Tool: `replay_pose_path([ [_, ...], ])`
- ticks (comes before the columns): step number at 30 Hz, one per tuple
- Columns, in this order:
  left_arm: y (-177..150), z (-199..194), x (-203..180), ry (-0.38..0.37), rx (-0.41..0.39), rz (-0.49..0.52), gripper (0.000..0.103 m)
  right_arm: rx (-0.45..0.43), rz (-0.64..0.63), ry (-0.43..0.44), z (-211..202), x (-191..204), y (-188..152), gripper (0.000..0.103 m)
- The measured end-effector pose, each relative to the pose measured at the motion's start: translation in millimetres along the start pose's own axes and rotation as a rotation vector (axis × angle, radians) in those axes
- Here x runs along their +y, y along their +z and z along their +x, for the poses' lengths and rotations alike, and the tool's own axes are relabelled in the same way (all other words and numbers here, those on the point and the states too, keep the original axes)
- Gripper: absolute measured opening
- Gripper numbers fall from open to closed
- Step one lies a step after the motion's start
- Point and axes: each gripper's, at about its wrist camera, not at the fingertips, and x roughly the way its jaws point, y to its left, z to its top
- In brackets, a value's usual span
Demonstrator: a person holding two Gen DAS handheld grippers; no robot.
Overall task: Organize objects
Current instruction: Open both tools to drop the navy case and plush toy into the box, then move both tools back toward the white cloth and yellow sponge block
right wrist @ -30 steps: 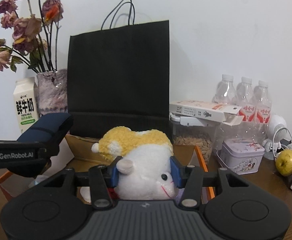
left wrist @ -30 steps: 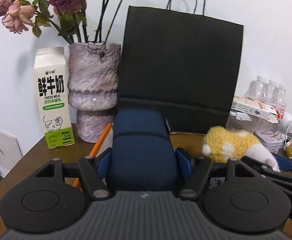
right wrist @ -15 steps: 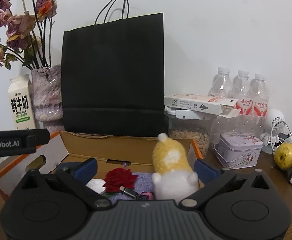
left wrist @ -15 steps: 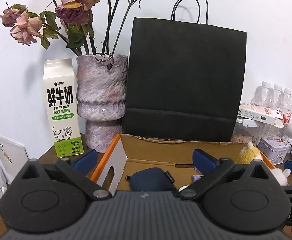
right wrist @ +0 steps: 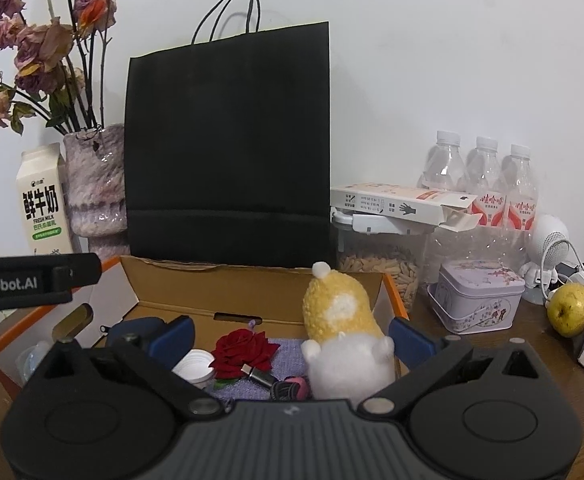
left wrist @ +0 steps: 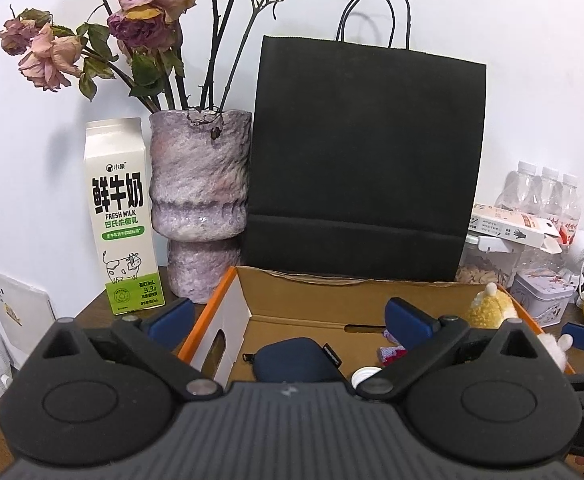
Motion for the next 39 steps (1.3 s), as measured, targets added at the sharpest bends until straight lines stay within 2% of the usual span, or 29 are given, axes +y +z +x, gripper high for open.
replay_pose_path([
  [21,-4.3,-43.8,2.7,-0.041,-0.019,-0.006,0.103,-0.029,0.001,0.017,-46.3,-6.4,-9.0,0.103],
  [39,-42.4,-97.9,12.9,-0.056,0.023,0.026,0.103,0.025,-0.035,0.034,-102.1,-8.8,-46.5,0.103],
])
